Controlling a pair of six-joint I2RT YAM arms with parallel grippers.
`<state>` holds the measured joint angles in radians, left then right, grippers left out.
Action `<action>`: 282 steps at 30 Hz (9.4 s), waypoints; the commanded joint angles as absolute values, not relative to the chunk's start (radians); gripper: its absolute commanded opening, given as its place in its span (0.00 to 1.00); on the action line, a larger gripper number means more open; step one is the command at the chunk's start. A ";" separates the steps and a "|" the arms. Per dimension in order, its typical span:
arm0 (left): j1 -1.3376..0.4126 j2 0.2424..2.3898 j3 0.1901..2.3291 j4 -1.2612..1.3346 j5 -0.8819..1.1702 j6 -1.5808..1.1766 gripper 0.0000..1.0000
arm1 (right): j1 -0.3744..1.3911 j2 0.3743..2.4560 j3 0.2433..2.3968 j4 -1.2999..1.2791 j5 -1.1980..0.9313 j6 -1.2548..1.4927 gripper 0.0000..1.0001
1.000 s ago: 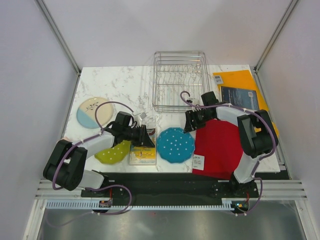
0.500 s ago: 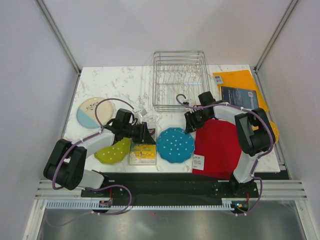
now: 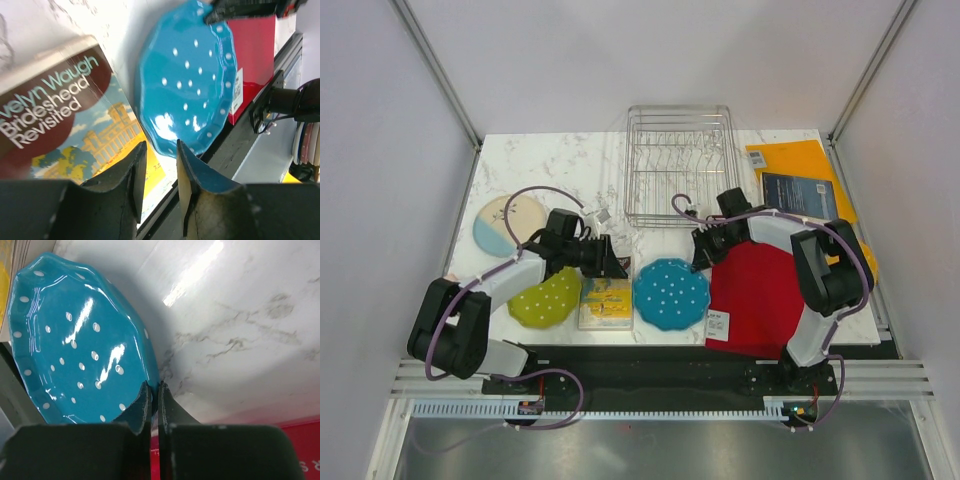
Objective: Load the plates into the dish rack
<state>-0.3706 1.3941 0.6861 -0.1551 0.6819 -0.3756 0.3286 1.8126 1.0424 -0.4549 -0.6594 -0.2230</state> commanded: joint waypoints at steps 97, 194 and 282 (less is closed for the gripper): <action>-0.238 1.327 1.074 -0.268 0.557 -0.078 0.66 | 0.138 1.836 1.966 -0.736 -0.542 -0.023 0.00; -0.222 1.505 1.137 -0.110 0.394 -0.161 0.72 | -0.120 1.401 1.016 -0.799 0.187 -0.225 0.48; -0.299 1.216 0.604 0.074 0.868 -0.672 0.74 | 1.422 1.020 0.865 -0.839 0.362 -0.709 0.00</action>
